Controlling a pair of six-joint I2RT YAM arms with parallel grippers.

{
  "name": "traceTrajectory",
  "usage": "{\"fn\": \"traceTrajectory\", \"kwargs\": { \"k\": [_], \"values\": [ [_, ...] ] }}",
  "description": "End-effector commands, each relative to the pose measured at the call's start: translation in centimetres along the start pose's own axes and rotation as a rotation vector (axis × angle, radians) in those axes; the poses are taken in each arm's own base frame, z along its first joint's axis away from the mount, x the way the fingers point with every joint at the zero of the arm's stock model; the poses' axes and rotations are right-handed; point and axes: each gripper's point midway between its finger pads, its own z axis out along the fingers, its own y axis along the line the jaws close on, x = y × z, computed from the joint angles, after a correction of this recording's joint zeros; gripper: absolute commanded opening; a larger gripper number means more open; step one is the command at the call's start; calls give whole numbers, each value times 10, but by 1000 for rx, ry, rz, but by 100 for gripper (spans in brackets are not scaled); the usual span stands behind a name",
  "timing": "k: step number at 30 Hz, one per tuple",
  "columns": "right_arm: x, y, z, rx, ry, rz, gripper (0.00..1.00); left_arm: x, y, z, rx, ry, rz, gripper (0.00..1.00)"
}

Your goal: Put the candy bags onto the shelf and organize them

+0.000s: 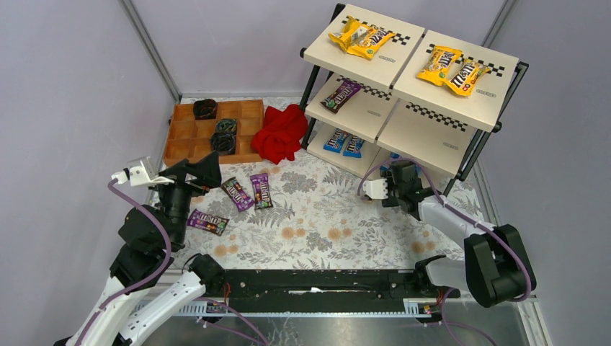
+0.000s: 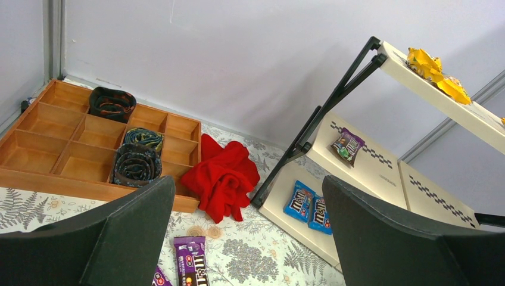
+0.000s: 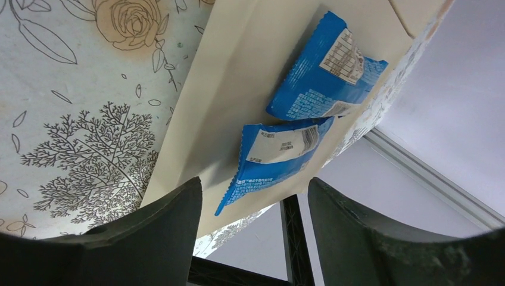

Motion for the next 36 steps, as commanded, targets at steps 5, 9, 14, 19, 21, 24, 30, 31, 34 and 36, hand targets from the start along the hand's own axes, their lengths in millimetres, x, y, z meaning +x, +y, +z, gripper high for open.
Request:
{"fn": "traceTrajectory", "kwargs": {
  "k": [5,9,14,19,21,24,30,31,34,36],
  "values": [
    [-11,-7,-17,42,-88,47,82,-3,-3,3,6,-20,-2,99],
    [-33,0,-33,22,-157,44,90,1,-2,7,-10,-10,13,99],
    [-69,18,-58,-59,-245,24,100,8,-1,13,-30,10,32,99],
    [-124,16,-84,-133,-356,159,100,18,2,21,-63,38,64,99],
    [-154,11,-92,-164,-417,257,100,24,4,26,-87,55,84,99],
    [-201,-1,-101,-178,-510,412,100,36,8,36,-127,90,124,99],
    [-279,-12,-105,-234,-580,810,100,34,4,47,-174,113,131,99],
    [-289,-13,-104,-267,-573,879,100,30,1,49,-175,107,123,99],
    [-312,-5,-94,-361,-543,933,100,6,-16,56,-152,73,79,99],
    [-319,-5,-83,-361,-515,944,100,-10,-30,62,-124,51,52,99]
  ]
}}
